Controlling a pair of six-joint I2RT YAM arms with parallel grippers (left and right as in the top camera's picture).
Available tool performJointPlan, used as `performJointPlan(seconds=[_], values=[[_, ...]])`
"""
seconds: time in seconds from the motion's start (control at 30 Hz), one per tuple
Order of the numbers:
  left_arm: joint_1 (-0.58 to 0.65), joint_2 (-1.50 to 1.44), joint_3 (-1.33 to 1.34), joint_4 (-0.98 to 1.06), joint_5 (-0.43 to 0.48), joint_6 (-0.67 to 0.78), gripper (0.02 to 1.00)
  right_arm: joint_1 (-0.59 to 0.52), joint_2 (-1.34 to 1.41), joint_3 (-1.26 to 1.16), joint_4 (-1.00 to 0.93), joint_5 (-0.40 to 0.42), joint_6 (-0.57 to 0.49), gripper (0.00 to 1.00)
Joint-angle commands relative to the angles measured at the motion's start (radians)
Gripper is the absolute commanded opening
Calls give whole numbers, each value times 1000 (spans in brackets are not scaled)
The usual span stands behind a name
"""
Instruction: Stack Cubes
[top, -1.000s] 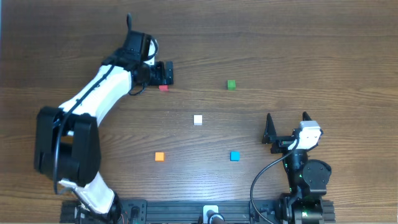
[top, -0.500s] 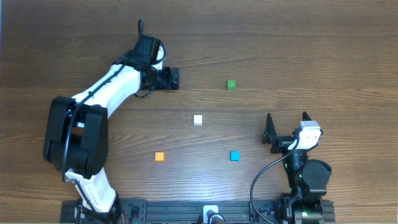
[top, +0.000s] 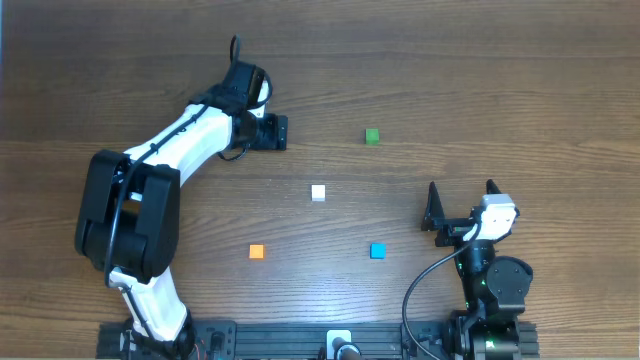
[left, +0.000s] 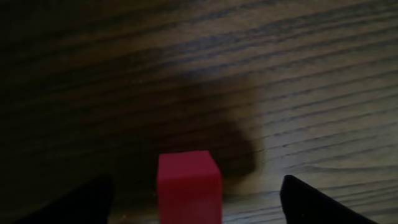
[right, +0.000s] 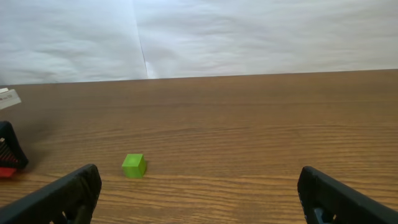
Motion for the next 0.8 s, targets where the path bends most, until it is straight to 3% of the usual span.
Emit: performJointPlan(seconds=[0.03, 0.2, 0.5, 0.8], values=[[-2, 11, 20, -2, -37, 31, 840, -6, -8, -5, -2, 6, -6, 991], [-2, 11, 20, -7, -47, 30, 812, -6, -8, -5, -3, 6, -6, 993], [-8, 11, 20, -10, -65, 30, 627, -6, -8, -5, -3, 6, -6, 991], [-21, 11, 20, -4, -84, 30, 535, -6, -8, -5, -2, 6, -6, 993]])
